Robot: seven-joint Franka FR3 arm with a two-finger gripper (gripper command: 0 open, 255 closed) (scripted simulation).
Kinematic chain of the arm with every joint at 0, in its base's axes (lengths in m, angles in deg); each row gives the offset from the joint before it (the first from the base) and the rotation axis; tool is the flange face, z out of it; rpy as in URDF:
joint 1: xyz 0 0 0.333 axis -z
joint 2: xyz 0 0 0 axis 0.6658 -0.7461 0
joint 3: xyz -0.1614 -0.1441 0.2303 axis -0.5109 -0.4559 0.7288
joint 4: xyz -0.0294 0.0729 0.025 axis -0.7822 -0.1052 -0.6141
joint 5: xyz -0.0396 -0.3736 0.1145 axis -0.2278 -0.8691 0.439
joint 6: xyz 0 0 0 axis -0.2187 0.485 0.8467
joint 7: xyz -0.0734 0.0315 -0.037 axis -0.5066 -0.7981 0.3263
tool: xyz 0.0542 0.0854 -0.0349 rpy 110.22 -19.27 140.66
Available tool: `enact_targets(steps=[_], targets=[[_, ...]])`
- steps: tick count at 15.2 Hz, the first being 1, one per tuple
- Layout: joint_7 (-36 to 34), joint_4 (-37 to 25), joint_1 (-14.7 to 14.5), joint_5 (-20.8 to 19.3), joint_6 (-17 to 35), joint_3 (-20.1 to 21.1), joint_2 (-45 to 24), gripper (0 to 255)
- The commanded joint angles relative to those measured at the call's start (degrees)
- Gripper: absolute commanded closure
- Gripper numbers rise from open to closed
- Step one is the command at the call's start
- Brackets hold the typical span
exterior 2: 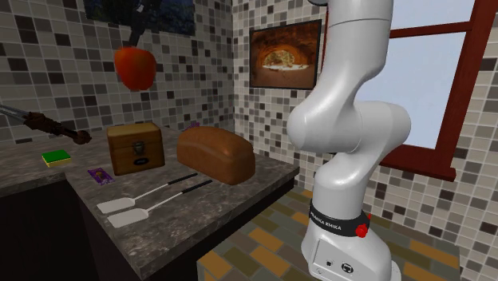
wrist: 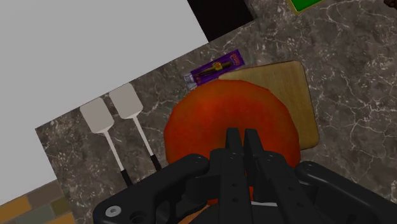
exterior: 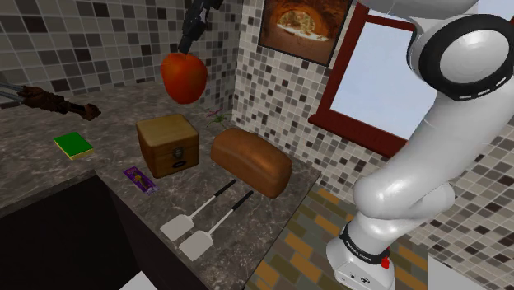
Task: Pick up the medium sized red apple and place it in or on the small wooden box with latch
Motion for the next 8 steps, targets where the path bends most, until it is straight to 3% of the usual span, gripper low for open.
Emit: enact_targets(steps=[1,3,5,6,7,8], targets=[[-4.60,-7.54,-3.45,-8.62,-0.91,1.77,-8.77,255],[-8.31,-17.21,-10.11,-16.42,-3.95,0.91,-17.17,255],[-10.61,-30.43,-18.89,-23.52,-9.18,-1.42,-25.84,255],[-11.06,-40.57,-25.20,-27.23,-13.50,-3.52,-31.20,255],[-9.36,-57.30,-36.68,-25.83,-20.62,-14.23,-37.66,255],[-10.16,-46.33,-30.03,-26.44,-15.44,-8.46,-33.65,255]])
